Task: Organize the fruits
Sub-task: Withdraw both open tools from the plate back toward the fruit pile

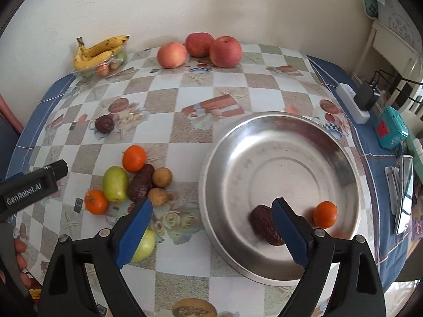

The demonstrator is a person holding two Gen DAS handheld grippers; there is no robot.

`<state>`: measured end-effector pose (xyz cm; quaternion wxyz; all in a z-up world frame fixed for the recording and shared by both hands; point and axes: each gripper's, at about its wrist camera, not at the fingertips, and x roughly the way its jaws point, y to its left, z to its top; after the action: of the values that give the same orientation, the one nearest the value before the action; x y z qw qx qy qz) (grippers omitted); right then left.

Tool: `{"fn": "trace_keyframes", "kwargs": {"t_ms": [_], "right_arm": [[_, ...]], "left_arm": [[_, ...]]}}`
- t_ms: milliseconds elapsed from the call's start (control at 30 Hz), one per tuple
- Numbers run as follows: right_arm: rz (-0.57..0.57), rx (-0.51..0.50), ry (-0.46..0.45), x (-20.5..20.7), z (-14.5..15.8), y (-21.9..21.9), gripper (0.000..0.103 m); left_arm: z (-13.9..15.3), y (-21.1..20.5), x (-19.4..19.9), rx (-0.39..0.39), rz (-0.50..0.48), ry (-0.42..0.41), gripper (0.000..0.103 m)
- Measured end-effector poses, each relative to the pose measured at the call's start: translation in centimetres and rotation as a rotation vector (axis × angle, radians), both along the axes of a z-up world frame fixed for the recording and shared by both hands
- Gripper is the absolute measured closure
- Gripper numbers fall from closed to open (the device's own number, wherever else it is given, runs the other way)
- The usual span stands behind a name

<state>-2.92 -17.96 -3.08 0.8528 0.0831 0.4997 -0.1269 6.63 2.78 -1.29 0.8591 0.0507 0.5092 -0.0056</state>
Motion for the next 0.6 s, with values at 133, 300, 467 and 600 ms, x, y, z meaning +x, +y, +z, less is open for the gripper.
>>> {"fn": "trace_keyframes", "kwargs": {"t_ms": [133,300,467,600], "right_arm": [[0.031,0.013,-0.004,0.2,0.1,1.1,0.011],[0.101,0.058,0.036,1.1,-0.6,2.9,0.011],[0.14,0.063,0.073,1.7,-1.4,4.6,0.011],[0.169,0.056,0.137,2.1,-2.5,5.7,0.011]], "left_arm": [[0.3,1.5,0.5,-0.025,0.025,0.002,0.0],[0.0,2.8,0.8,-0.071,0.052,0.03,0.0],[-1.0,2.2,1.0,-0.08,0.021,0.072,0.0],[-3.0,1.2,1.2,-0.084,-0.022,0.165,0.0]]}}
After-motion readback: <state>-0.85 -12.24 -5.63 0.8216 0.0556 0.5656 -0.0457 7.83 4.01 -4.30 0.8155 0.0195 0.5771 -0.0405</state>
